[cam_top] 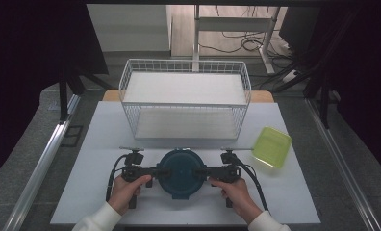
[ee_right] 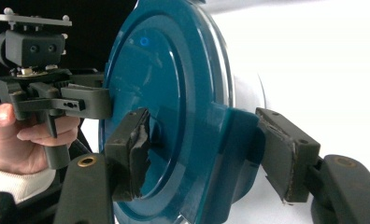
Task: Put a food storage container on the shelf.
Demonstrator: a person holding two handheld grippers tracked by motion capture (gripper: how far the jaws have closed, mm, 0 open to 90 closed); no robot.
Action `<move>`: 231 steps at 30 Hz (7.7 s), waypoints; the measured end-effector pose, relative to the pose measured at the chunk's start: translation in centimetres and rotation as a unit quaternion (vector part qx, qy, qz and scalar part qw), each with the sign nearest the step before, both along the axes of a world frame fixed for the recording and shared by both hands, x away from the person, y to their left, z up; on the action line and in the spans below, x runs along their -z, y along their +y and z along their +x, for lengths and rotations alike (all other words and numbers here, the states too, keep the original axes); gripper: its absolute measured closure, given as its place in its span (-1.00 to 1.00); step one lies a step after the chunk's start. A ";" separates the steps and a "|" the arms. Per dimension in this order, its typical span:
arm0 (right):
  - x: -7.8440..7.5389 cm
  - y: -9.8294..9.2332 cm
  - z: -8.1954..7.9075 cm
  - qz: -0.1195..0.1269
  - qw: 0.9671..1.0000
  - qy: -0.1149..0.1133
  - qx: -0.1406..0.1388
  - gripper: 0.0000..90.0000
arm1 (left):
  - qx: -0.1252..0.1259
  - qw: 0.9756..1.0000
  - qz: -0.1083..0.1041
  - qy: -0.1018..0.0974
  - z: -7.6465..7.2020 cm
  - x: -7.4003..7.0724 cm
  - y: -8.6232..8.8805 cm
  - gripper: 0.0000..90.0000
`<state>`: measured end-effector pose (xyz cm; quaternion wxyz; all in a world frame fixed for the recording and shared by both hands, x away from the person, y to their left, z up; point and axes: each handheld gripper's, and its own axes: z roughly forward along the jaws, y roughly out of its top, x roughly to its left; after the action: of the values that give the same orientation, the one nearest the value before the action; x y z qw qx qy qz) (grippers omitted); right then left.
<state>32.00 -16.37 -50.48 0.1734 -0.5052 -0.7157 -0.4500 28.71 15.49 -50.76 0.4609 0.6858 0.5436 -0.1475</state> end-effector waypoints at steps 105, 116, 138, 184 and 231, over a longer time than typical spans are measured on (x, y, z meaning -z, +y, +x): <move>-13.3 0.6 4.1 0.011 0.992 -0.121 0.020 -0.14 | -0.023 0.992 0.018 -0.126 3.7 -13.5 0.0 -0.12; -16.7 0.2 5.4 0.005 0.988 -0.150 0.025 -0.14 | -0.026 0.989 0.004 -0.148 5.4 -16.3 -0.3 -0.12; -21.4 0.8 8.0 0.006 0.983 -0.180 0.026 -0.14 | -0.025 0.983 0.002 -0.180 8.3 -20.8 0.4 -0.12; -21.5 1.1 19.2 -0.013 0.994 -0.099 0.053 -0.15 | -0.054 0.992 -0.050 -0.098 19.4 -18.8 0.7 -0.14; -21.7 1.7 17.8 -0.090 0.974 -0.184 0.100 -0.66 | -0.095 0.978 -0.041 -0.181 16.2 -19.6 0.2 -0.60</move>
<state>49.76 -14.65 -28.82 -0.0530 -0.4960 -0.7188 -0.4842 44.92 15.70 -31.17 0.5914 0.6265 0.5078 0.0013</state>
